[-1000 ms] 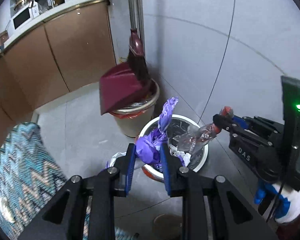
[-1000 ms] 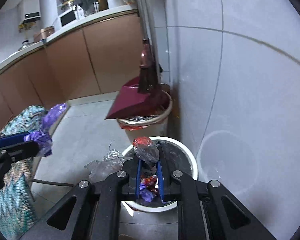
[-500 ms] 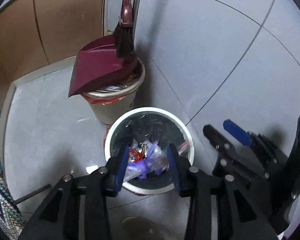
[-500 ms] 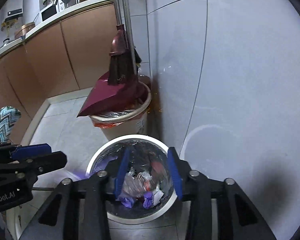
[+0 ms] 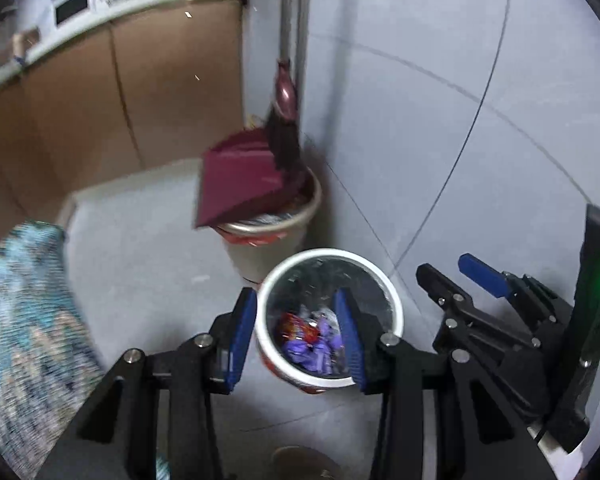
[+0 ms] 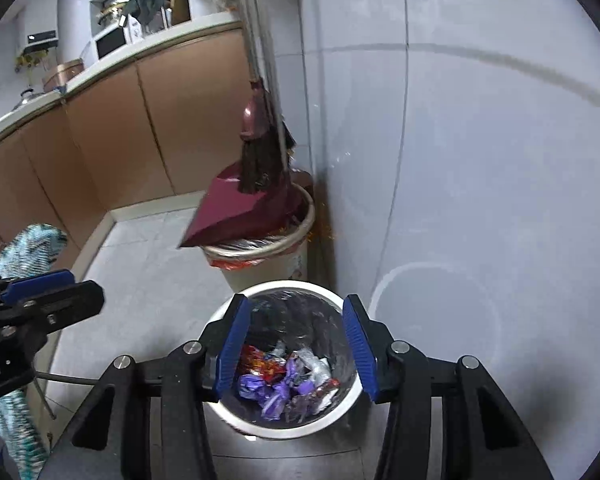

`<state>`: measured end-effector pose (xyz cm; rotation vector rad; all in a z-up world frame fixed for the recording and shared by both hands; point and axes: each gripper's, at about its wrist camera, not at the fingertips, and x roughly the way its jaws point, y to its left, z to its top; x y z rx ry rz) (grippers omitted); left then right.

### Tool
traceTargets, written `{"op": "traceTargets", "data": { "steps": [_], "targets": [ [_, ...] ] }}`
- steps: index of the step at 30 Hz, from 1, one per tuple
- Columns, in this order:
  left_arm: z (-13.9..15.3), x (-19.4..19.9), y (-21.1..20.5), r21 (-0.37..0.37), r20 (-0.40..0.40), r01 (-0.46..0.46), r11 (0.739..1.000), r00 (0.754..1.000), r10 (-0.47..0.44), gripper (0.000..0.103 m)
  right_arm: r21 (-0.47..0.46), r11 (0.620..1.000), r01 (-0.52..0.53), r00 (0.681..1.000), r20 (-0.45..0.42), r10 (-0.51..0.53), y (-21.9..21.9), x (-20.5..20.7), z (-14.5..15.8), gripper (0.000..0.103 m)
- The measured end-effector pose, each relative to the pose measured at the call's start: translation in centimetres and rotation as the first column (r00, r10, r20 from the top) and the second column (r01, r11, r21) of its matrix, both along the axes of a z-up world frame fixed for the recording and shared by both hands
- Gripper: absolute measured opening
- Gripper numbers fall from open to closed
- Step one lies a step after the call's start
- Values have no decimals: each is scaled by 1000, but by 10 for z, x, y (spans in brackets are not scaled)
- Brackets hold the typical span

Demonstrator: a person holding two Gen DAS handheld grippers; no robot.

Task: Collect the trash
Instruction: 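Move both tools back toward the red-trimmed bag and white tissue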

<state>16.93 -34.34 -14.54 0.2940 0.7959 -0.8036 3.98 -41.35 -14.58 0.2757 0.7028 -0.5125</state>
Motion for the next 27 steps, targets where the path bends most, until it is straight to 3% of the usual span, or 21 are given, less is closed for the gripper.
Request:
{"op": "traceTargets", "data": {
  "steps": [8,11,13,21,27],
  "targets": [
    [45,-44,66,-35,157,-61,998,985,66,45,-31,994,-101,993,63,102,49,-10,39,49],
    [60,-59,93,-52,202,-77,996,976,86,52,-54,989,-135,987,84,140,67,-12,52,50],
    [68,-67,110,-70,218,-89,994,971,102,57,-62,985,-161,981,98,166,78,-13,61,51],
    [91,-91,180,-124,262,-168,978,945,195,60,-110,960,-256,957,113,268,130,-19,90,55],
    [98,-101,241,-153,280,-269,951,911,303,62,-140,919,-369,916,113,385,177,-13,102,56]
  ]
}}
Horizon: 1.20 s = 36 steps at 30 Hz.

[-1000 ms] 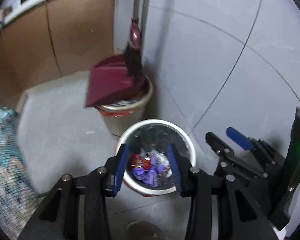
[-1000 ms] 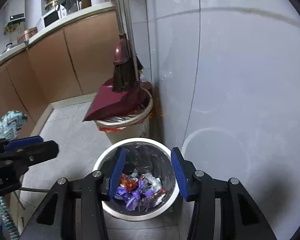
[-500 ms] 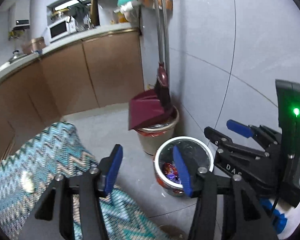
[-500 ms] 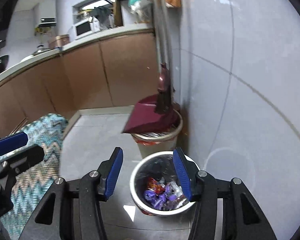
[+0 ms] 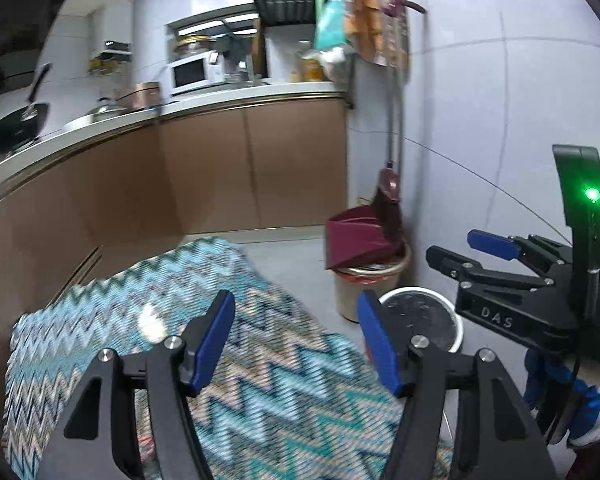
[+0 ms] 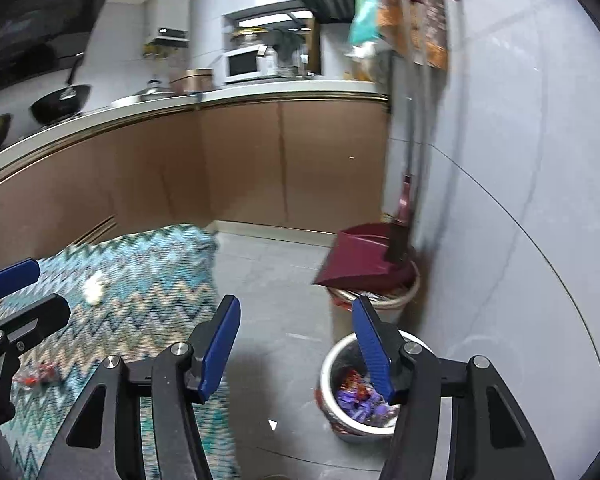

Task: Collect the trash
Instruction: 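Move both tools back toward the red-trimmed bag and white tissue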

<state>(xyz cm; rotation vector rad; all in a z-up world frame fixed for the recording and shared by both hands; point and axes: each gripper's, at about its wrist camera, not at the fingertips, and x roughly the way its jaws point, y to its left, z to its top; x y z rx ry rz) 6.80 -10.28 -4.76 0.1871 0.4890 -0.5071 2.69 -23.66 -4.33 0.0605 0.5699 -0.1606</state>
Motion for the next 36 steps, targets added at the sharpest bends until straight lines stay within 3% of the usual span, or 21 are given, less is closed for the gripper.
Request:
{"op": "traceTargets", "data": {
  "steps": [14,18,25,30,36],
  "targets": [
    [-16,11,110,-24,-30,-216,976,976,215,70,-15,973,-231,973,-10,231,89,22,8,61],
    [-26,20,138,-7,-46,-277,961,960,276,70,-1,959,-283,959,-16,283,107,31,7,62],
    [-41,38,211,-58,-124,-381,923,920,372,70,21,940,-341,940,-22,341,119,44,5,63],
    [-50,38,235,-97,-164,-317,943,940,299,70,51,931,-361,931,-43,363,122,60,-7,64],
    [-77,44,195,-31,-233,-96,995,969,87,69,86,912,-402,908,-88,409,134,86,-27,64]
  ]
}}
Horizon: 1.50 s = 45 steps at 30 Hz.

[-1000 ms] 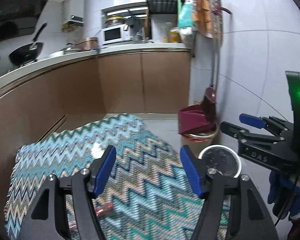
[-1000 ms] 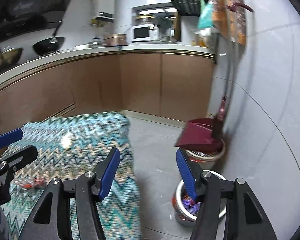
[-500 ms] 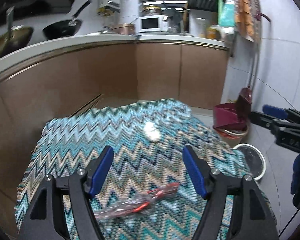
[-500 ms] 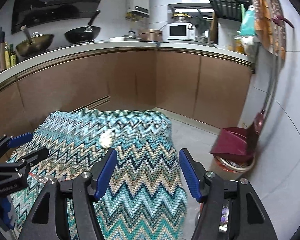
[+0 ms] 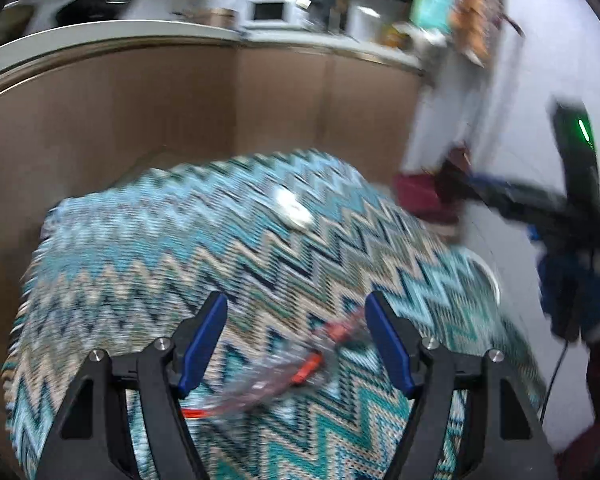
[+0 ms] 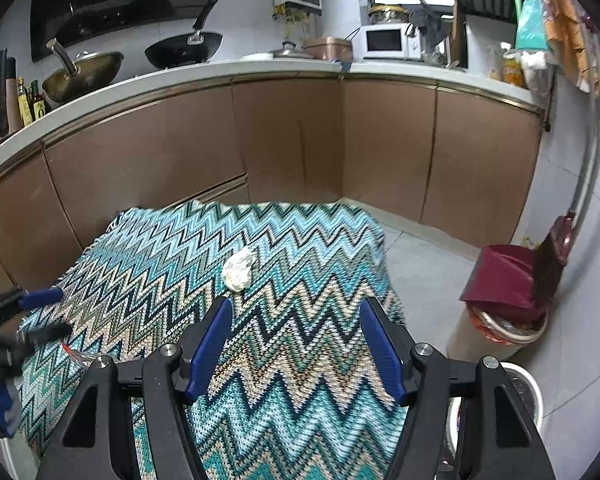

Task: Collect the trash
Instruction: 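Move both tools back toward the red-trimmed bag and white tissue, then grasp the red-trimmed plastic bag with left tool while right tool grasps white tissue, then carry the bag and tissue to the white bin and open both tools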

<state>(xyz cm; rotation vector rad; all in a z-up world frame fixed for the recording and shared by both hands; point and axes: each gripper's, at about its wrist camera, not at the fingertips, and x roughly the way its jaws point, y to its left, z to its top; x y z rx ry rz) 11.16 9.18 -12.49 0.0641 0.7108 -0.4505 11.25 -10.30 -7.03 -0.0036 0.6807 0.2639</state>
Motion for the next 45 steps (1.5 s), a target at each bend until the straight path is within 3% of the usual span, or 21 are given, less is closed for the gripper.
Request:
{"op": "traceTargets", "data": {
  "steps": [3,6,12,19,27,33,40,45],
  "targets": [
    [-26,6,-28,82,-47,100,992,994,-97,69,-3,1000,-29,999,-29,29,7,15,-10,64],
    [-47,15,-37,105,-98,134,985,987,-124,56,-1,998,-55,997,-57,55,14,31,-20,64],
    [-75,38,-30,41,-179,125,991,977,-115,35,27,992,-124,985,-121,126,42,77,-46,64],
    [-76,41,-19,-44,-194,104,994,975,-110,17,41,986,-161,967,-193,166,73,130,-77,59],
    [-63,34,-12,-110,-186,56,992,980,-76,13,68,983,-169,943,-278,182,92,166,-106,44],
    [-50,21,-5,-81,-156,35,996,987,-48,13,7,974,-228,943,-247,222,108,153,-98,16],
    [-26,-9,0,-71,-101,-18,997,995,10,13,12,971,-239,956,-171,238,97,111,-63,14],
    [-4,-34,5,-64,-53,-59,996,997,56,13,50,968,-245,964,-98,249,81,59,-27,14]
  ]
}}
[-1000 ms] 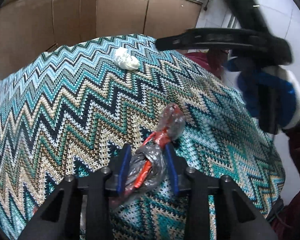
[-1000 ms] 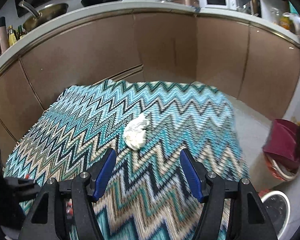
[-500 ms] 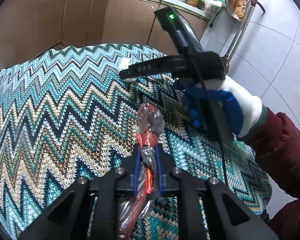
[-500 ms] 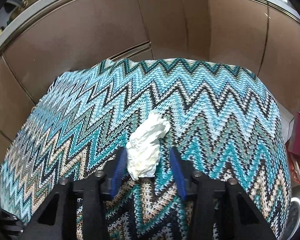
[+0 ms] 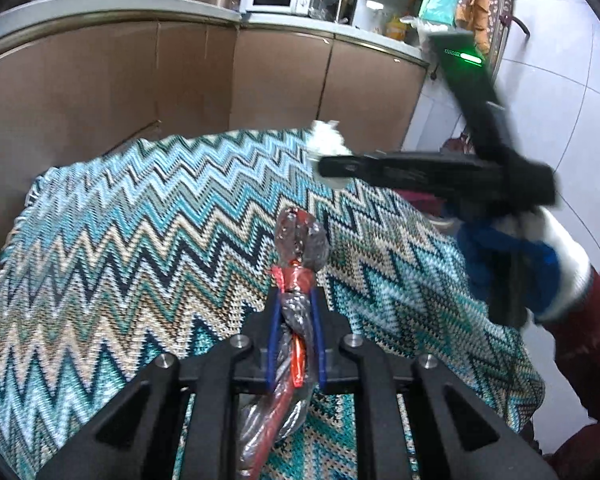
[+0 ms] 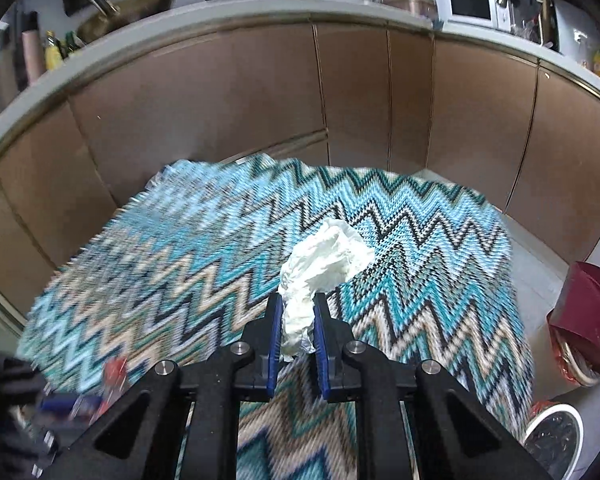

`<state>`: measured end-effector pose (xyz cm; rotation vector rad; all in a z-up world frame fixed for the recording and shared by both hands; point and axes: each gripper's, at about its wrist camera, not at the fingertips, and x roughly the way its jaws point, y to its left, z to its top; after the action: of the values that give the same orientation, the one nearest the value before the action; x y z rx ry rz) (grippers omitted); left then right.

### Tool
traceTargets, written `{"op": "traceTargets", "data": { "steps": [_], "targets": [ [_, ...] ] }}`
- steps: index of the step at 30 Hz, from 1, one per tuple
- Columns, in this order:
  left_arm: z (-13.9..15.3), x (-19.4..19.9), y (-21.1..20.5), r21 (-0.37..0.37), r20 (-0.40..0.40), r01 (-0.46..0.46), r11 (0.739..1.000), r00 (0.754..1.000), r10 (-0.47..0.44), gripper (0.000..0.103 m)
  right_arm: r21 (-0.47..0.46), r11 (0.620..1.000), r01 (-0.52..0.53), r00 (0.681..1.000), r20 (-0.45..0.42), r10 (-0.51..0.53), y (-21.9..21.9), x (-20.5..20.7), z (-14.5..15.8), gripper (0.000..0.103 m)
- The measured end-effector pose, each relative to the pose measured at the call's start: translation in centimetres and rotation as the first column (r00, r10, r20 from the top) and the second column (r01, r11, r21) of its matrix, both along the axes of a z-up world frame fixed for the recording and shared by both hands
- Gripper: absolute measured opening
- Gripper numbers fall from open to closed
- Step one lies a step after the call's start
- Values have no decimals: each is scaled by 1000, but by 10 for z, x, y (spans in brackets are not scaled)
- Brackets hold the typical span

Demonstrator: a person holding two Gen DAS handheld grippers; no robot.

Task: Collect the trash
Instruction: 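Carry the bag and tissue to the white bin and open both tools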

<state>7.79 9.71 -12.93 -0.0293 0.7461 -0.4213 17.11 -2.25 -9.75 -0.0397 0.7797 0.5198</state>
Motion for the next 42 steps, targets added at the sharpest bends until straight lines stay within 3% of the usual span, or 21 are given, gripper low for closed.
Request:
{"op": "traceTargets", "data": {
  "steps": [6,13,17,22,26,31,37,42],
  "targets": [
    [27,-20,-10,52,60,-33,998,998,29,13,62,997,36,997,69,-40,-35,-61,36,14],
    [61,-20,-57,74,123,14,997,992,-23,13,84,978,189,970,141,-199,-99,-118,60,14],
    [67,-5,-94,45,96,109,993,989,-112,13,91,940,328,932,130,-338,-150,-132,59,14],
    [72,9,-170,52,71,267,962,960,-270,13,77,854,514,848,102,-520,-214,-144,47,14],
    [65,26,-237,55,34,375,925,926,-377,13,46,771,635,768,76,-636,-259,-148,33,14],
    [41,50,-316,52,-46,460,886,888,-458,14,15,699,715,698,46,-715,-306,-146,12,16],
    [-5,93,-395,-16,-180,513,858,843,-507,15,-15,655,756,655,19,-756,-339,-129,-15,17],
    [-33,122,-439,-52,-234,509,859,830,-506,16,-46,619,784,620,-4,-785,-365,-110,-40,17]
  ]
}}
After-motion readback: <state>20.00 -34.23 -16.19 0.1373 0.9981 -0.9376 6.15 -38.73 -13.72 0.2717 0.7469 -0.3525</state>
